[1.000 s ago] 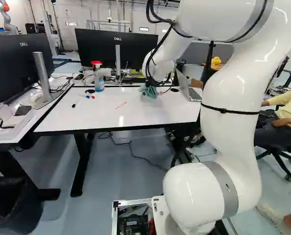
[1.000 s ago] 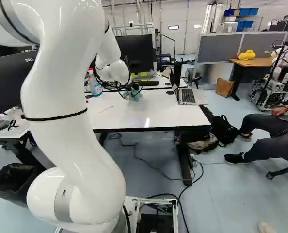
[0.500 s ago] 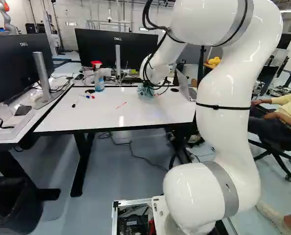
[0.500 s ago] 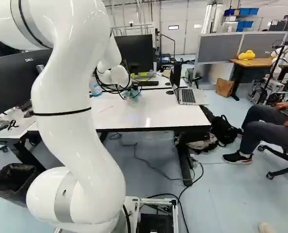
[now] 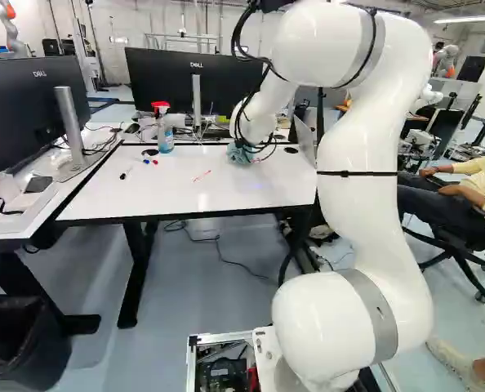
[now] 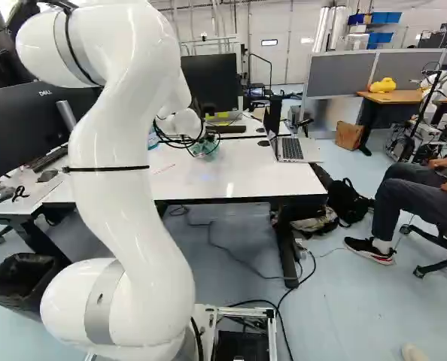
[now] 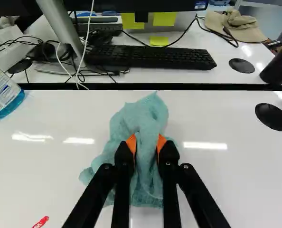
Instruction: Clean the table with the green towel
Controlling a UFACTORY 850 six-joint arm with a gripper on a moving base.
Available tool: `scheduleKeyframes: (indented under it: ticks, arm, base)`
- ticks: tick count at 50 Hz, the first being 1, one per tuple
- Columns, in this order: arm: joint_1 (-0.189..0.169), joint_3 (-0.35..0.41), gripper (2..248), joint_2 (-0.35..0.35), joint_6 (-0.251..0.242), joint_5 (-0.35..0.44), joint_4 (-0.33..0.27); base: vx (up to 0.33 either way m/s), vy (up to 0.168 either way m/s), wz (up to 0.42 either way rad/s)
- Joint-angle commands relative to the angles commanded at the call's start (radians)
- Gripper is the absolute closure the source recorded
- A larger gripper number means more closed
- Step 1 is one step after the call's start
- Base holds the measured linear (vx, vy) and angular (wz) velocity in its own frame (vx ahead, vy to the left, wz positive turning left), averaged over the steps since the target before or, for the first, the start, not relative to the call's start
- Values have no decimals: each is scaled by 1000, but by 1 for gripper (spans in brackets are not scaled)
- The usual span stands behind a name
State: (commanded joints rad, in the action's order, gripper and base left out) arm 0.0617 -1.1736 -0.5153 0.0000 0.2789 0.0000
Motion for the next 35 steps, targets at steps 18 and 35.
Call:
scheduleKeyframes:
  ticks: [18, 35]
  arm:
    - [1, -9, 185, -39, 0, 0, 0]
    - [1, -9, 185, -39, 0, 0, 0]
  base:
    - [0, 0, 0]
    - [0, 0, 0]
